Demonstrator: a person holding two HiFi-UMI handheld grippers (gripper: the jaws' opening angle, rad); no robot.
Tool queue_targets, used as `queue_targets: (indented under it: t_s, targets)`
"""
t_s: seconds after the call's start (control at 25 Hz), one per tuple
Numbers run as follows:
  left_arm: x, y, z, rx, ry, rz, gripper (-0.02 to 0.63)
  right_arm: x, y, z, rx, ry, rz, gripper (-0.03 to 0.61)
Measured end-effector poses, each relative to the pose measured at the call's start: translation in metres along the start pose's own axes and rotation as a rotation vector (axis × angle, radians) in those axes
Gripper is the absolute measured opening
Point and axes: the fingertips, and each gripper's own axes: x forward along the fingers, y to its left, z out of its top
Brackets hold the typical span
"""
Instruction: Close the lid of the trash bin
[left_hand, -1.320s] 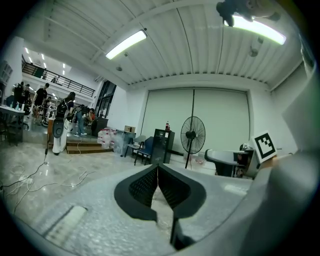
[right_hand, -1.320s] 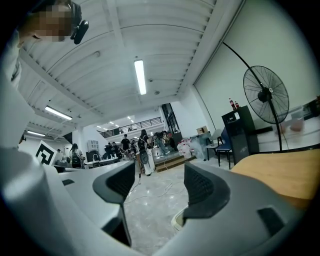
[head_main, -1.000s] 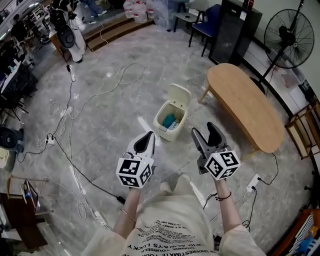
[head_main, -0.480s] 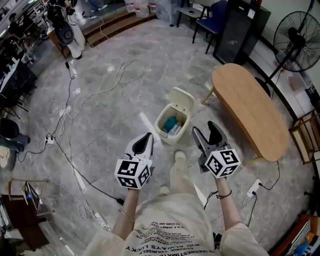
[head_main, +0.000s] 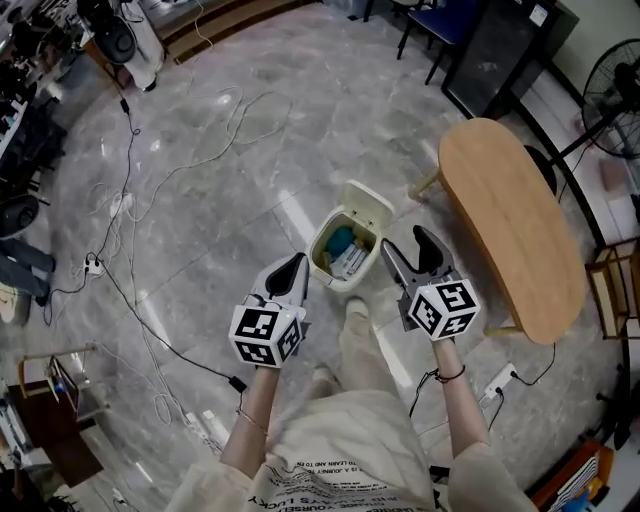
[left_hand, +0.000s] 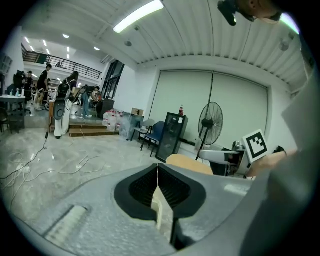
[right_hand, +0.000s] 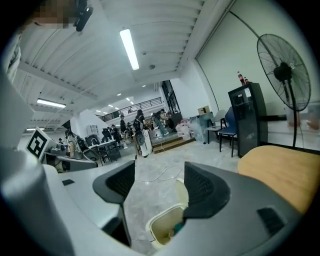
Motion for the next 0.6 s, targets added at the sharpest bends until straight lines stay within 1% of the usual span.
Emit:
queue_targets:
  t_s: [0.2,0.36,0.6]
  targets:
    - [0.047,0.013,-0.009,-0.049,0.04,0.033,0.023,0.047,-0.033,-0.011,-0.022,0.077,0.016,0.291]
    - [0.082,0.026,-0.02,-0.076,0.068,0.053,0.023,0.08,-0.057,-0.022,-0.029,0.115,0.018,0.291]
    - [0.119,0.039,-0.039,-0.107,0.107,0.084,0.023,0.119,-0.08,-0.06,-0.066,0.212,0.046,0.291]
